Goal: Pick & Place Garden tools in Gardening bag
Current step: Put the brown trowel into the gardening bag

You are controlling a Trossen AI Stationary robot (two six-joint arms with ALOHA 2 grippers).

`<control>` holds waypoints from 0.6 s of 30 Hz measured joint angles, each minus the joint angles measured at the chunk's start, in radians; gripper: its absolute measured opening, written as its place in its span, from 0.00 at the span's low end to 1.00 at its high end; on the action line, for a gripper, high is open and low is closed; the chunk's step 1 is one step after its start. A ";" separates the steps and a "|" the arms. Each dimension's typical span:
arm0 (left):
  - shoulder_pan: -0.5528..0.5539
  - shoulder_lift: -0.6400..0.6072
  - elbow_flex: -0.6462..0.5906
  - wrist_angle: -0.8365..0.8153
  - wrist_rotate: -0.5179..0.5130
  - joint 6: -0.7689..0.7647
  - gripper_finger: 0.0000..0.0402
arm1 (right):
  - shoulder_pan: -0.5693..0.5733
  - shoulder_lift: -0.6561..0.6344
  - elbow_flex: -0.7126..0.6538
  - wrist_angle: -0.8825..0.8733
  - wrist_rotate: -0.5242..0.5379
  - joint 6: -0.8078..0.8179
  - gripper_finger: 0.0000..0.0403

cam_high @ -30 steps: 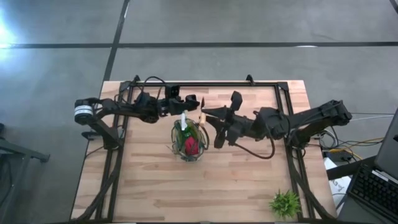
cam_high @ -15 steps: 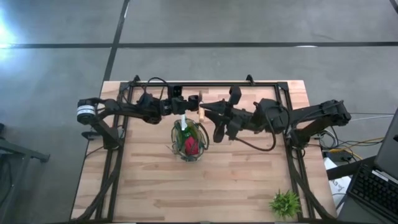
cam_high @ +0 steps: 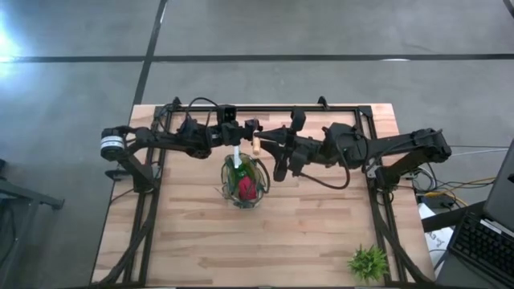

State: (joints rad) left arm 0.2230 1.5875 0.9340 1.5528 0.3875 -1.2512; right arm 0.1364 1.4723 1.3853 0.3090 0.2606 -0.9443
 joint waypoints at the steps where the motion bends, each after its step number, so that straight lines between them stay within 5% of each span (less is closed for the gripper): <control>1: 0.000 0.000 0.000 0.000 -0.005 0.003 0.55 | 0.000 0.000 0.000 0.001 0.000 -0.002 0.12; 18: 0.000 0.000 -0.004 0.002 -0.022 0.031 0.20 | 0.031 -0.001 -0.002 -0.043 -0.029 0.050 0.12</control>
State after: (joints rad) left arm 0.2234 1.5875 0.9302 1.5553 0.3656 -1.2205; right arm 0.1669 1.4715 1.3834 0.2661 0.2314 -0.8947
